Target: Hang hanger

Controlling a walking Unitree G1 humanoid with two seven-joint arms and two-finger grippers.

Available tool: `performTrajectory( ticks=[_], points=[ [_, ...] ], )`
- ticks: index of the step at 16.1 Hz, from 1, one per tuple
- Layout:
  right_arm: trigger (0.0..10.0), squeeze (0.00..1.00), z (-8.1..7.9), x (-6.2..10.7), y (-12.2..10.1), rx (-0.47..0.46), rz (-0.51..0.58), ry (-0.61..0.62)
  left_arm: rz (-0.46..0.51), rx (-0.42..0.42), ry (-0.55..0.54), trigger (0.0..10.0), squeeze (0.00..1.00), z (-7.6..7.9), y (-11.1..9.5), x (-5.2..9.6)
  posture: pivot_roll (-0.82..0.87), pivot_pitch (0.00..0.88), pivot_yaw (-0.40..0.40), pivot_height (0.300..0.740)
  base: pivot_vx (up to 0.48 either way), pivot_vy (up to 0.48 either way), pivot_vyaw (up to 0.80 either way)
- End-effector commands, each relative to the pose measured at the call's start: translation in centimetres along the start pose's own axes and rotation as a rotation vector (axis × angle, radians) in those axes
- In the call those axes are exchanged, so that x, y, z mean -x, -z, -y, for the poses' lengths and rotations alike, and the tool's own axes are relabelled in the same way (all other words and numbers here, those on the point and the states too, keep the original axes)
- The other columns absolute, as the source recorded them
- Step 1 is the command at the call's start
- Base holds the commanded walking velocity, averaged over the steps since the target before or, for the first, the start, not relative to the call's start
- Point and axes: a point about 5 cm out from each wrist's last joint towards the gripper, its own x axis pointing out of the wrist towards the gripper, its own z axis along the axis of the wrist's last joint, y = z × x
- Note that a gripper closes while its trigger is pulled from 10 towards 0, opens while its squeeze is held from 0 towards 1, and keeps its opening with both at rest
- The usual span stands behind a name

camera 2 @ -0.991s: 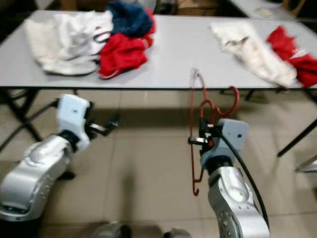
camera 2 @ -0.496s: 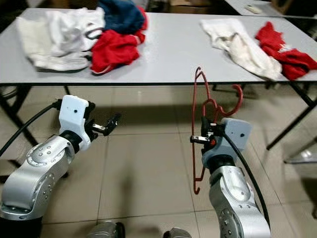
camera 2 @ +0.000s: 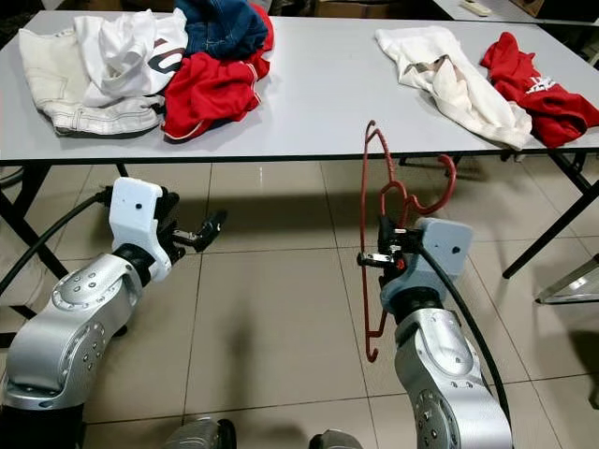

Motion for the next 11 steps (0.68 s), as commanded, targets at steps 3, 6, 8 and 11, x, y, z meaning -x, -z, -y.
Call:
performTrajectory(
  ticks=[3,6,8,11],
  points=[
    [10.0,0.0,0.13,-0.57,0.18,0.017,-0.009,-0.004,0.035,-0.004,-0.037,10.0,1.0,-0.48,-0.33,-0.39,-0.03,0.024,-0.038,0.74,0.0,0.0,0.53],
    [10.0,0.0,0.09,-0.77,0.2,0.013,-0.007,-0.022,0.053,-0.015,-0.052,10.0,1.0,-0.73,-0.43,-0.55,-0.03,0.014,-0.04,0.74,0.0,0.0,0.0],
    [10.0,0.0,0.06,-0.92,0.22,0.01,-0.006,-0.034,0.062,-0.015,-0.059,10.0,1.0,-0.88,-0.47,-0.65,-0.03,0.012,-0.04,0.74,0.0,0.0,0.0],
    [10.0,0.0,-0.03,-1.08,0.2,0.031,-0.008,-0.043,0.068,-0.012,-0.061,10.0,1.0,-0.9,-0.43,-0.73,-0.03,0.006,-0.042,0.74,0.167,0.0,0.0]
  ],
)
